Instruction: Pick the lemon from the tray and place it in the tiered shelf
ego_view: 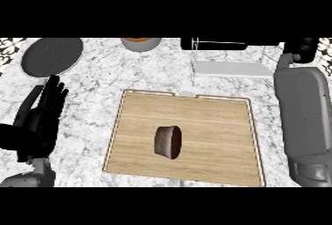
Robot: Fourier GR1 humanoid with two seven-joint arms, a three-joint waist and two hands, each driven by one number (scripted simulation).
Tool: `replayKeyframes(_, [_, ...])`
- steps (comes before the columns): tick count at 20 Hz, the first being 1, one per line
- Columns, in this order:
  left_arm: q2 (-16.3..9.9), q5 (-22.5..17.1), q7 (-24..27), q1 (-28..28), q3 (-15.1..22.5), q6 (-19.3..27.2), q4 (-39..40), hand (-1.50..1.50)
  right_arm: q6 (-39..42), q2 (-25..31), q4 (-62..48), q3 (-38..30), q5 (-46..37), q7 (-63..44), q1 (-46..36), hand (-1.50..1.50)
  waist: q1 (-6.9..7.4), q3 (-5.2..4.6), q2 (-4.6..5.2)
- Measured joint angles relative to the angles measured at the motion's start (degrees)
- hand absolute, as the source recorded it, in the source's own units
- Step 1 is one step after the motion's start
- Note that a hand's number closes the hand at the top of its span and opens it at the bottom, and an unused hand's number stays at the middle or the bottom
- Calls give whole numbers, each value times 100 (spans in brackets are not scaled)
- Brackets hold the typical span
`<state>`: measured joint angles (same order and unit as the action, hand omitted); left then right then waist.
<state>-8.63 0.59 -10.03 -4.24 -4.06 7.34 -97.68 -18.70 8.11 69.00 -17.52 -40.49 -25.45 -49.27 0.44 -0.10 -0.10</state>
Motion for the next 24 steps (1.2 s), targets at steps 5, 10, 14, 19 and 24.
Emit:
replayKeyframes(5, [45,37,28,62,-31,50,-21,0,23,227,840,-170,113,-549,272,-150,-58,6,-9])
replayKeyframes(10, [-24,5,-2,1,-127,0,60,0,359,552,1931,-451,286,-1292,821,-150,-125,7,-23])
replayKeyframes(14, [33,62,-45,45,-94,59,-4,0,884,926,2816,-892,816,-1597,1489,-150,-154,8,-28])
replayKeyframes(19, [75,88,25,18,-89,56,79,0,1520,1237,3699,-1528,1778,-1658,2397,-150,-140,11,-18])
replayKeyframes(24, [51,28,90,-29,-141,-50,180,0,2094,1661,4106,-2212,2774,-1658,2963,-150,-111,11,-9])
